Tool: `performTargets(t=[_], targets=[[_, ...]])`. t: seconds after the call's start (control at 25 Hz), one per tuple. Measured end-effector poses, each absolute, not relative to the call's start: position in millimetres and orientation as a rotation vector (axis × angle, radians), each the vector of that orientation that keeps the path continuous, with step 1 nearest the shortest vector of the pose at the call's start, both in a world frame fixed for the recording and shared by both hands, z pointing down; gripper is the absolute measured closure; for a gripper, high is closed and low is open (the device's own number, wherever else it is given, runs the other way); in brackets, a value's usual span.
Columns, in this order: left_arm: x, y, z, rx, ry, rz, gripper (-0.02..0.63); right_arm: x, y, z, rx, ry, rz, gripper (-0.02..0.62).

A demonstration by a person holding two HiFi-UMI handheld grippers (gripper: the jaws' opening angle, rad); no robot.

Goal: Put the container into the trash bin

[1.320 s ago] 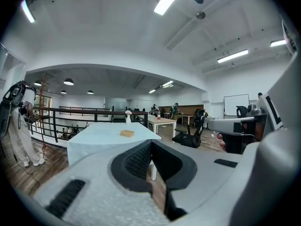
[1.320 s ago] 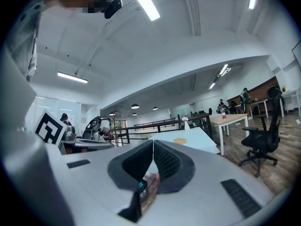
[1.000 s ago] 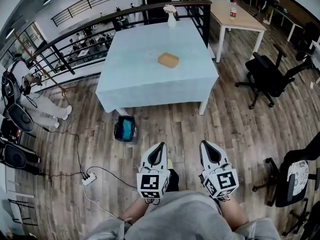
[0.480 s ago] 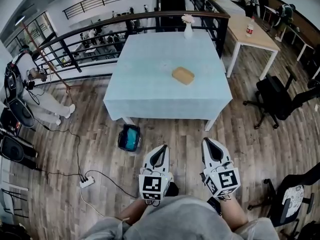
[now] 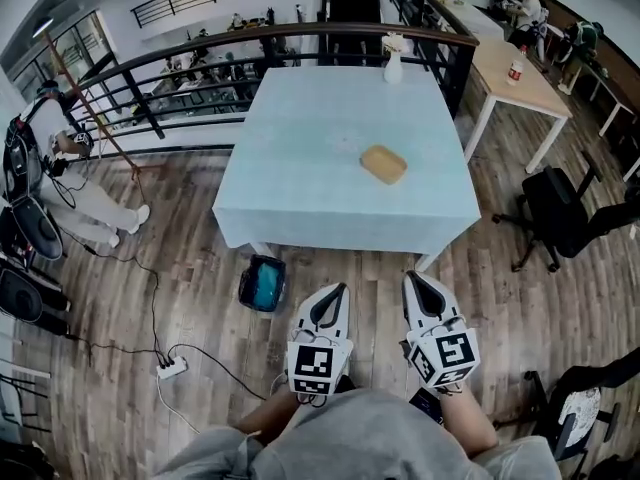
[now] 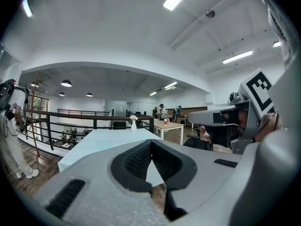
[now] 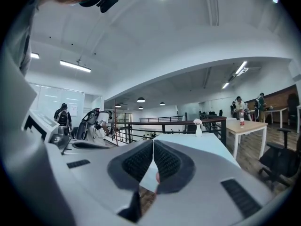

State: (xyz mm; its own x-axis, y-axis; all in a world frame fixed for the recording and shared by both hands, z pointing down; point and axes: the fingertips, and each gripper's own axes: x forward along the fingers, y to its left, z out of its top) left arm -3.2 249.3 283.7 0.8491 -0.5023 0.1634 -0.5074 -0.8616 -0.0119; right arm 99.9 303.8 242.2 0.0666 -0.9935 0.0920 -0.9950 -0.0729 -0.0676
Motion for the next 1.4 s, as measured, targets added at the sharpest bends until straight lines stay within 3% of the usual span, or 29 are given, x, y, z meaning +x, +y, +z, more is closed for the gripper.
performTargets(t=[0.48, 1.4], targets=[[-19, 202, 301, 2.965, -0.836, 0.288, 0.586, 91, 253, 262, 2.321, -2.17, 0.26, 0.568], [-32, 191, 309, 2.957, -0.838, 0.302, 0.586, 115, 267, 268, 2.453, -2.085, 0.283, 0.568]])
